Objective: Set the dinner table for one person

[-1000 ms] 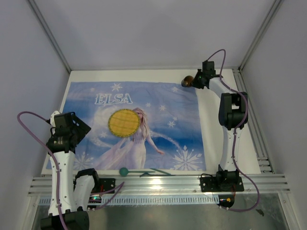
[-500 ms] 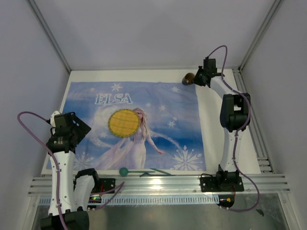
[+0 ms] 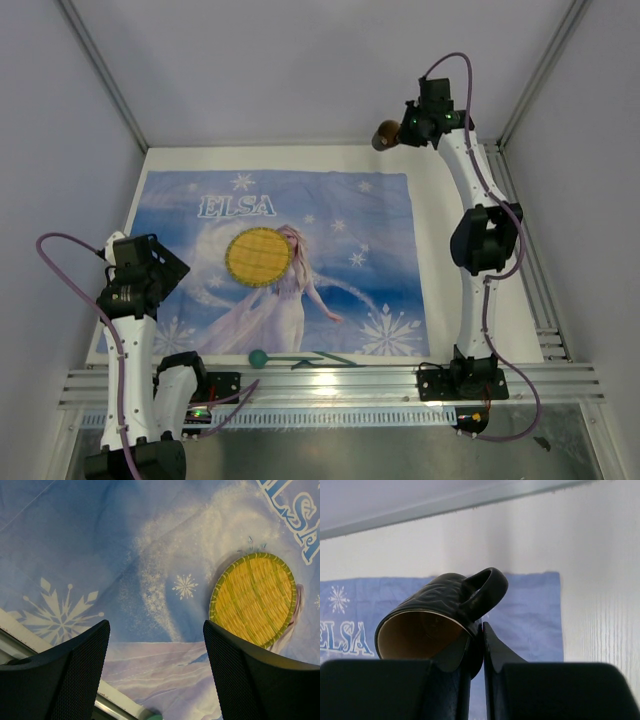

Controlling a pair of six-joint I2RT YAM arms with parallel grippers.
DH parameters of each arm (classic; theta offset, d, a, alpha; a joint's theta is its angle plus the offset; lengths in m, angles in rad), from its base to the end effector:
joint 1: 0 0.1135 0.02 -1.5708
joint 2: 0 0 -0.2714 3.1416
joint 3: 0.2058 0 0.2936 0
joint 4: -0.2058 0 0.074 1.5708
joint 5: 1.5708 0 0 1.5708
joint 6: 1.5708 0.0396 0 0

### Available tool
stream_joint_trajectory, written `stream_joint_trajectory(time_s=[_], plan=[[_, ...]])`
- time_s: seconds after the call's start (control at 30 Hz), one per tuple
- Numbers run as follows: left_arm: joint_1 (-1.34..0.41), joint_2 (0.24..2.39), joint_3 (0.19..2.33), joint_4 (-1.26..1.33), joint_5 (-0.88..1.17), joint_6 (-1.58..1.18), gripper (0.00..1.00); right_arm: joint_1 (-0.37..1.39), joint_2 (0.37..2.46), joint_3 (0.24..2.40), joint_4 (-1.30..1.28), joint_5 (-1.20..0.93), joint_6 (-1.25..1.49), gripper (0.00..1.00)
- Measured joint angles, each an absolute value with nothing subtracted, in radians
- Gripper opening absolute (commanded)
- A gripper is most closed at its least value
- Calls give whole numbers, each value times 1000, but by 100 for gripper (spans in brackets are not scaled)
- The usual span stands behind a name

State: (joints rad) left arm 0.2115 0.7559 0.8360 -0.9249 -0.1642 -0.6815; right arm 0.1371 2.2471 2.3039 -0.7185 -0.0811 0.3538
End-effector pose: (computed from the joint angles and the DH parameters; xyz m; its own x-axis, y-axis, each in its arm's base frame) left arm 0.1739 0.0440 0.2979 -0.3706 -0.7152 -0.5926 -0.7038 0.6325 -0.3233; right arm 0.5572 0.0801 0.3317 -0.6401 0.2603 -0.7228 0.0237 0.9471 0.3200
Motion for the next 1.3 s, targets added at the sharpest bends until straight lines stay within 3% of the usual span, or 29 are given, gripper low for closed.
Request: stream_joint_trajectory(time_s=[0.4, 1.3], plan=[[212, 749, 833, -925, -163, -681, 78, 149, 2177, 2022, -965, -94, 508, 3], [212, 715, 831, -925, -163, -681, 78, 294, 2177, 2010, -995, -77, 604, 3]])
